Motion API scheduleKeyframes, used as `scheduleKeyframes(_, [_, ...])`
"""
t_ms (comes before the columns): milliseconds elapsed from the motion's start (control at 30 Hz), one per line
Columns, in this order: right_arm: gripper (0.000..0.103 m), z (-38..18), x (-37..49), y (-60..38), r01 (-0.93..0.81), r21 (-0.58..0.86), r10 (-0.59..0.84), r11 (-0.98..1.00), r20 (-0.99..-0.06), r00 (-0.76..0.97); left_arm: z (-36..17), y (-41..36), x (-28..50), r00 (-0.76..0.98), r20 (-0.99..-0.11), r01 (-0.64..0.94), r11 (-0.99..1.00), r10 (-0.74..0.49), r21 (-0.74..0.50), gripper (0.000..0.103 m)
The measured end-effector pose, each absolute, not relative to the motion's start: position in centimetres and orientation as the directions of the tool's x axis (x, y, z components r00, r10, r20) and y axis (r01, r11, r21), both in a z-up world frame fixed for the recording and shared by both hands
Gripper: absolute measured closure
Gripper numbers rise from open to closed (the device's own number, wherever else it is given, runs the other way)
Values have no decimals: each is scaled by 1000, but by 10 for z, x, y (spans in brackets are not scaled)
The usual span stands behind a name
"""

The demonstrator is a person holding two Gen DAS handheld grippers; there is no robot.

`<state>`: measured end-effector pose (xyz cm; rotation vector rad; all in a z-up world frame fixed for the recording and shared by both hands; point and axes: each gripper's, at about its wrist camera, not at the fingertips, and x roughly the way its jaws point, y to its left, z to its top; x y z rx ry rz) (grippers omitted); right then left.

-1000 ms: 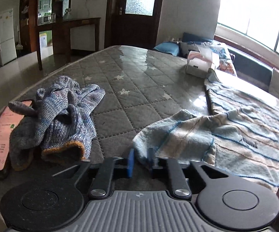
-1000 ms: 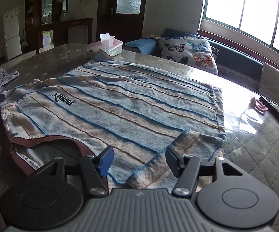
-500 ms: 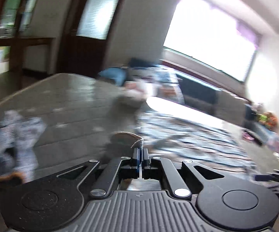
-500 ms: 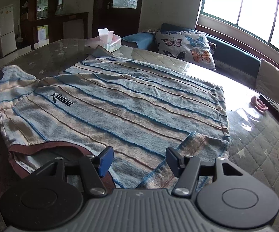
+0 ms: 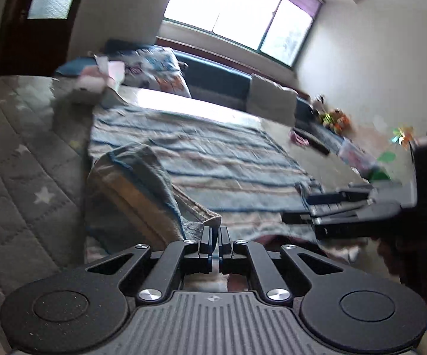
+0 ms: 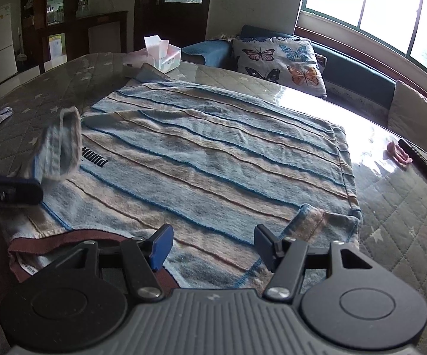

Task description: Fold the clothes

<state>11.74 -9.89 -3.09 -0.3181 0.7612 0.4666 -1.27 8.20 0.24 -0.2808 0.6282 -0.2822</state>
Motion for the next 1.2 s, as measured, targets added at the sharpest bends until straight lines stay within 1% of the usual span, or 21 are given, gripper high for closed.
scheduleKeyframes(167, [41,-28,120,-94,-521,-112,294,846,-717,632,8,92,-26,786,-512,194,924,-348,-330,99])
scheduleKeyframes(267, [41,-27,121,-91,-529,-112,299,841,-718,628,18,105,-32,822,-479,170,935,-309,-311,99])
scheduleKeyframes(367, [41,-28,121,-88,-535,-111,303,837,-720,624,25,120,-35,854,-465,105,951,-235,-290,99])
scheduleKeyframes(500, [41,-28,120,-86,-542,-110,310,833,-719,622,18,137,-30,851,-494,25,955,-176,-297,99])
scheduleKeyframes(700, [41,-30,121,-87,-544,-108,310,832,-722,618,-6,129,-17,773,-592,65,957,-228,-283,99])
scheduleKeyframes(800, [41,-30,122,-91,-541,-107,308,834,-723,618,-5,121,-15,761,-606,91,963,-231,-253,99])
scheduleKeyframes(833, [41,-30,123,-92,-538,-106,307,836,-721,621,-1,121,-13,768,-599,93,964,-229,-249,99])
scheduleKeyframes(933, [41,-29,124,-98,-525,-93,310,846,-716,626,13,126,-2,796,-576,64,972,-187,-226,99])
scheduleKeyframes(1000, [41,-28,124,-102,-519,-82,314,851,-712,628,16,128,11,802,-576,40,977,-156,-210,99])
scheduleKeyframes(1067, [41,-26,123,-104,-526,-58,336,848,-710,619,13,128,27,794,-591,23,979,-142,-203,99])
scheduleKeyframes(1167, [44,-21,118,-100,-576,-7,402,817,-709,579,3,123,42,759,-628,68,980,-172,-185,99])
scheduleKeyframes(1200, [46,-20,116,-96,-601,11,430,799,-709,559,-1,120,45,746,-643,74,982,-172,-176,99])
